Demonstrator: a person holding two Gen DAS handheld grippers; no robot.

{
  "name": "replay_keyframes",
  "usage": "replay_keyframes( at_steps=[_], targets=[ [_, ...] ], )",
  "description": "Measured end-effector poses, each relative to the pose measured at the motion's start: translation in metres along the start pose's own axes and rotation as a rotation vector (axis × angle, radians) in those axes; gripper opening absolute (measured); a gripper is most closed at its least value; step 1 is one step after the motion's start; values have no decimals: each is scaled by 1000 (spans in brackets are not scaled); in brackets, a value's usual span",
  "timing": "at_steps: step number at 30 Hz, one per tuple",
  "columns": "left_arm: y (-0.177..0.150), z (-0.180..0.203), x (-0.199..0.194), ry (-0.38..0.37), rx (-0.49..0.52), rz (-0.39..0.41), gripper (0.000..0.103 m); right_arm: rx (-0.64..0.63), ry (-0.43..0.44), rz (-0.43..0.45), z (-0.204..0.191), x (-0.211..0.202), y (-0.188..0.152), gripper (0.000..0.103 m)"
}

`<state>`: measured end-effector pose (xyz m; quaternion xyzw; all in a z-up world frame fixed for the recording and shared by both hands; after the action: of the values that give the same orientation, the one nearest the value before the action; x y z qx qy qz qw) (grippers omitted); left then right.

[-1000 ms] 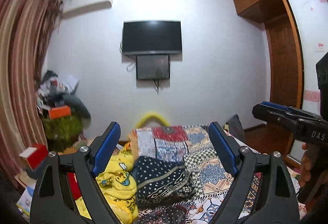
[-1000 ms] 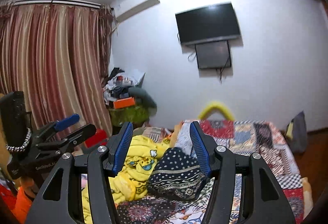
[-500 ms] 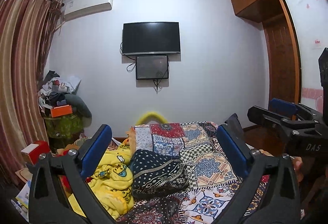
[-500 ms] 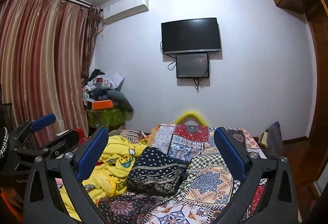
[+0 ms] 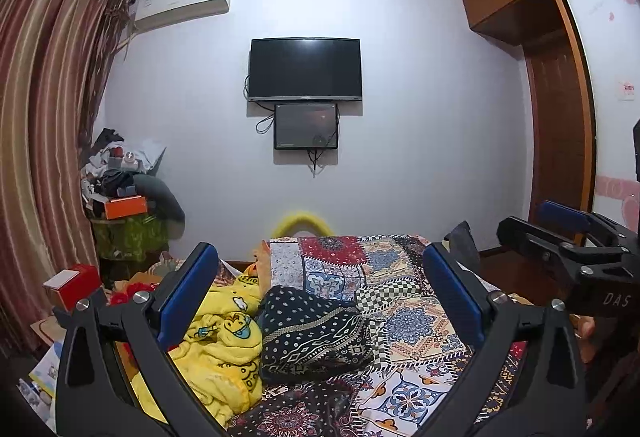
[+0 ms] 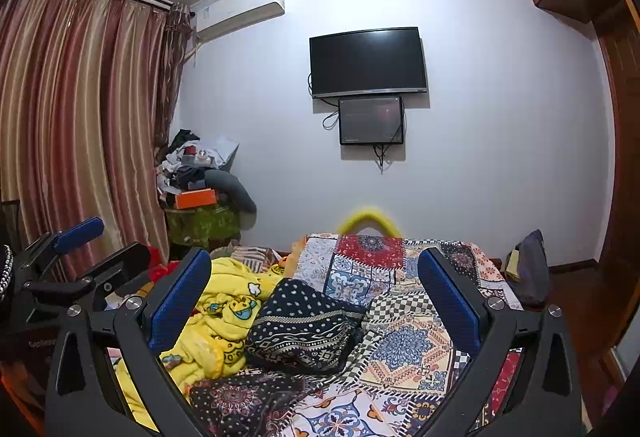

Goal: Fold large clothes

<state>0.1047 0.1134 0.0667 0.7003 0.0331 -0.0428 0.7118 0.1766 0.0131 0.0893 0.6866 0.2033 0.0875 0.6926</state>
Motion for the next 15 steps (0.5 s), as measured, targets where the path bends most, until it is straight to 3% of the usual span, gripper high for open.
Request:
replay_keyframes(
  at_steps=[15],
  targets=[
    [-7,-9,8,19,-23,-24,103,-11,-8,-9,2,-4,0,103]
  ],
)
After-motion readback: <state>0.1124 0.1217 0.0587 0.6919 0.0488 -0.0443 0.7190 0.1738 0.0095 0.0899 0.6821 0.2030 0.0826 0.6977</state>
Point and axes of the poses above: each gripper's, at about its wrist camera, not at the fingertips, and x roughly the way its jaws point, z to its right, y to its top, the point moved 4 cm from there along x, roughly the way its jaws point, and after that the axes turned 12 degrees about -y, right-handed, at the moved point
